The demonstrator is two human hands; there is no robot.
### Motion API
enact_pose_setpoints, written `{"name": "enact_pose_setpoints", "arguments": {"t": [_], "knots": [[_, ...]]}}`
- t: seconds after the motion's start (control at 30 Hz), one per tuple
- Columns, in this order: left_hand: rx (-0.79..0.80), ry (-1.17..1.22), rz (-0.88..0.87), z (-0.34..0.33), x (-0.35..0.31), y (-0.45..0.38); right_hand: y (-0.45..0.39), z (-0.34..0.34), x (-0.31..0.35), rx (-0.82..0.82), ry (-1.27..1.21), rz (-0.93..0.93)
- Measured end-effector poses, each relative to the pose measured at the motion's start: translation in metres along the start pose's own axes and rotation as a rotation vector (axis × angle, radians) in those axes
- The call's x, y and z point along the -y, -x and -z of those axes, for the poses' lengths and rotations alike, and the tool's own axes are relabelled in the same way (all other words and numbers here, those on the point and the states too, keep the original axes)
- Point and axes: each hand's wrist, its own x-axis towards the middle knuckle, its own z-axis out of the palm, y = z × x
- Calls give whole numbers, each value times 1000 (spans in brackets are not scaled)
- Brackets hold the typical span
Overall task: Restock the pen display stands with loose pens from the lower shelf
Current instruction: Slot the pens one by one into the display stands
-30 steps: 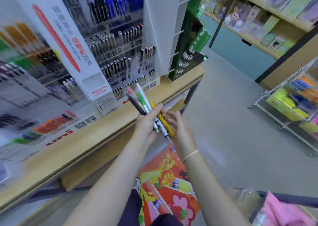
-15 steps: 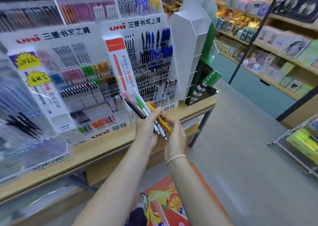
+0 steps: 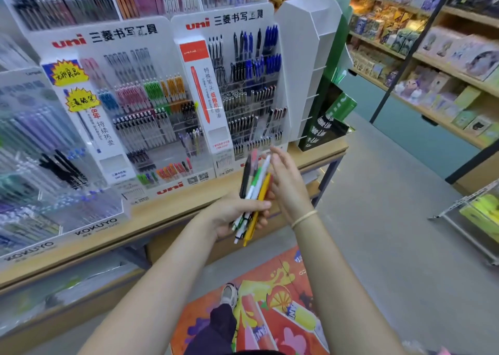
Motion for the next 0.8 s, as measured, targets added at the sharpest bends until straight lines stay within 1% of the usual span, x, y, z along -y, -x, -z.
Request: {"name": "enact_pose_setpoints", "arguments": {"t": [0.07,0.1,0.23,0.33,0.43,0.5,0.57,0.63,0.73,0.8], "knots": [[93,-34,26,-4,5,5,1,-2,6,72,94,56],[112,-43,36,-5,8,6,3,-2,8,111,101,69],[118,-22,43,-7,14,9,14,-3,12,188,66,49],[107,31,21,-11,18,12,14,-2,11,171,107,45],[105,4,40,-14,16,16,13,1,9,147,181,69],[98,-6,52,-15,14,17,14,1,9,186,197,74],[100,14,44,-15,13,18,13,1,12,260,243,76],[45,58,16,-15,13,18,9,7,18,303,304,80],[-142,93,-76,-7,10,22,2,20,20,226,301,55],[-219,79,-124,0,9,26,5,18,19,279,335,19]]}}
